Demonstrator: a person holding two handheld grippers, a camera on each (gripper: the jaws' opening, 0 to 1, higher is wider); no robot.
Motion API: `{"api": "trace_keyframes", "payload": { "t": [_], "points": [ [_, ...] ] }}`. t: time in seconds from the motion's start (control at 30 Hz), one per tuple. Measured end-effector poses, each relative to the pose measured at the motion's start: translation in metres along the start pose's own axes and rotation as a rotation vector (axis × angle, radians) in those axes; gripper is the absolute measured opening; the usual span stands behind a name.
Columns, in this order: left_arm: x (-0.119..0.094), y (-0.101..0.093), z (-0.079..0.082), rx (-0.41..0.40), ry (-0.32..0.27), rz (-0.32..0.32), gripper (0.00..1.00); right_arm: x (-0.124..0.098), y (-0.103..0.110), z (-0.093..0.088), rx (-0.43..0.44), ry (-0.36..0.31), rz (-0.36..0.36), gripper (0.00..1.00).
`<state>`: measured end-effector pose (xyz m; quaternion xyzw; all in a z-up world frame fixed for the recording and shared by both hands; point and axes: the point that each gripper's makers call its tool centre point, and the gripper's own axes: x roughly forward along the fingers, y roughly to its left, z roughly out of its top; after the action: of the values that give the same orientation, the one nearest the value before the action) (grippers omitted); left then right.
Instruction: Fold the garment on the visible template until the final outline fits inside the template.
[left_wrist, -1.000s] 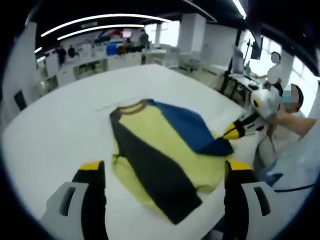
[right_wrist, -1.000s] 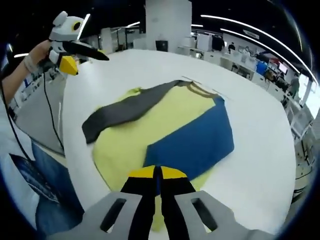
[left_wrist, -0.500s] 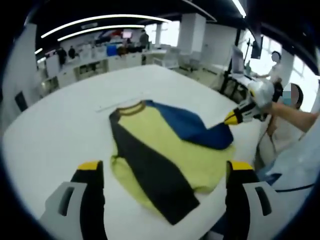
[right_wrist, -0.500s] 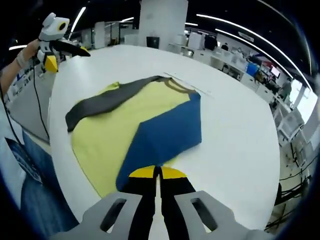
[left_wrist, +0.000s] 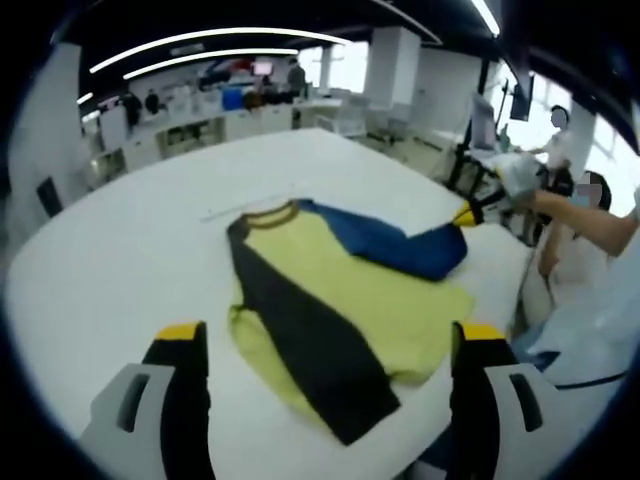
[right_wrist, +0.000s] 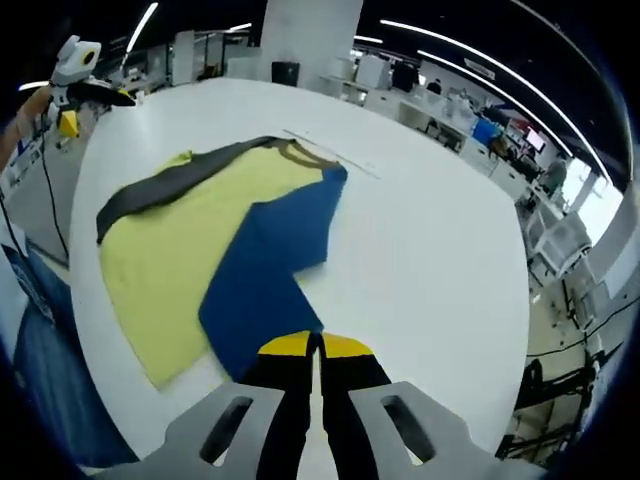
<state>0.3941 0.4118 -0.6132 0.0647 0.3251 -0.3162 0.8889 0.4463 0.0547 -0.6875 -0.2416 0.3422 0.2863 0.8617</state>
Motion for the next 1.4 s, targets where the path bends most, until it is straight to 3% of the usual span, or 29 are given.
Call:
{"api": "trace_keyframes", "payload": {
  "t": [0.5, 0.67, 0.93, 1.13, 1.4],
  "points": [
    [0.010, 0.010, 0.012, -0.017, 0.001, 0.029, 0.96, 0.000, -0.071, -0.012, -0.102, 0.089, -0.074, 0.02],
    [0.013, 0.016, 0.020, -0.030, -0.006, 0.045, 0.96, 0.003, -0.097, -0.016, -0.099, 0.103, -0.099, 0.02],
    [0.014, 0.020, 0.029, -0.032, -0.008, 0.073, 0.95, 0.011, -0.137, -0.036, -0.150, 0.182, -0.132, 0.02],
    [0.014, 0.018, 0.027, -0.043, -0.001, 0.086, 0.96, 0.015, -0.168, -0.048, -0.134, 0.206, -0.168, 0.02],
    [0.014, 0.021, 0.027, -0.062, 0.001, 0.105, 0.95, 0.019, -0.190, -0.064, -0.105, 0.231, -0.187, 0.02]
  ]
}}
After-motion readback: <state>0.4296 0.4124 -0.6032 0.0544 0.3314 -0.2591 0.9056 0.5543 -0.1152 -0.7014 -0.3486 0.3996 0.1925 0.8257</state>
